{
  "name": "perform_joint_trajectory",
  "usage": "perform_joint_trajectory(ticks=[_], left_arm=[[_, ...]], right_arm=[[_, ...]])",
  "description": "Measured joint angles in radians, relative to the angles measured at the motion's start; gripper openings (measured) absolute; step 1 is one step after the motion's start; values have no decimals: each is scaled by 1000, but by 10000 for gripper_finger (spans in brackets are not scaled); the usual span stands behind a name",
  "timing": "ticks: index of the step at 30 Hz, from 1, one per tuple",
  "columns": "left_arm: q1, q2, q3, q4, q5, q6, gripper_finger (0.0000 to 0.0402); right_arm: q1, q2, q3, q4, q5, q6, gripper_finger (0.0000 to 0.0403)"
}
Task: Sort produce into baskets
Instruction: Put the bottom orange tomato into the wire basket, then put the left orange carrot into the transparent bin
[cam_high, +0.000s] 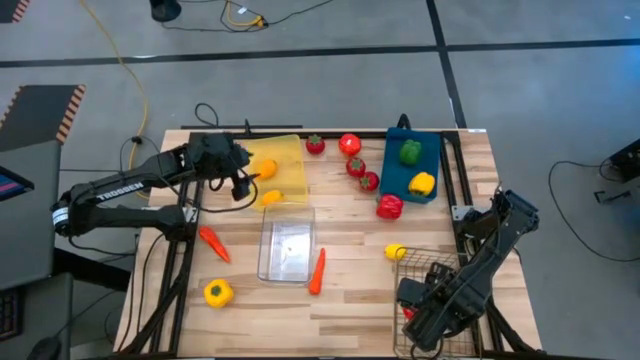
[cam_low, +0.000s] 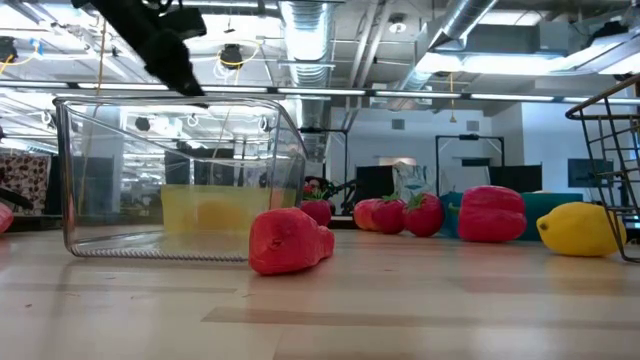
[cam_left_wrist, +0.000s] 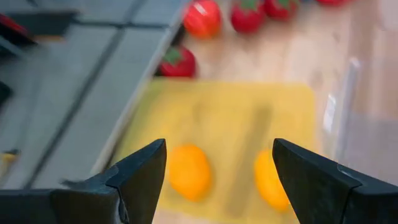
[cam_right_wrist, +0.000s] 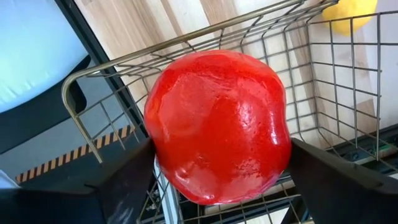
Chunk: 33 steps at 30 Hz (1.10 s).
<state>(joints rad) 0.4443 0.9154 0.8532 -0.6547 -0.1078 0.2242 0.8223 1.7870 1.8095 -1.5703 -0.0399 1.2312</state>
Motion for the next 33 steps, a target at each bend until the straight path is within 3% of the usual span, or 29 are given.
perform_joint_trajectory(ticks=[13, 19, 33], left_arm=[[-124, 0, 0, -416, 194, -44, 281], [-205, 0, 0, -593, 215, -87, 281], [-382, 94, -56, -593, 228, -137, 281]], right_arm=[[-13, 1, 0, 0, -16, -6, 391], [-13, 1, 0, 0, -16, -8, 393], [-42, 1, 0, 4, -15, -8, 393]])
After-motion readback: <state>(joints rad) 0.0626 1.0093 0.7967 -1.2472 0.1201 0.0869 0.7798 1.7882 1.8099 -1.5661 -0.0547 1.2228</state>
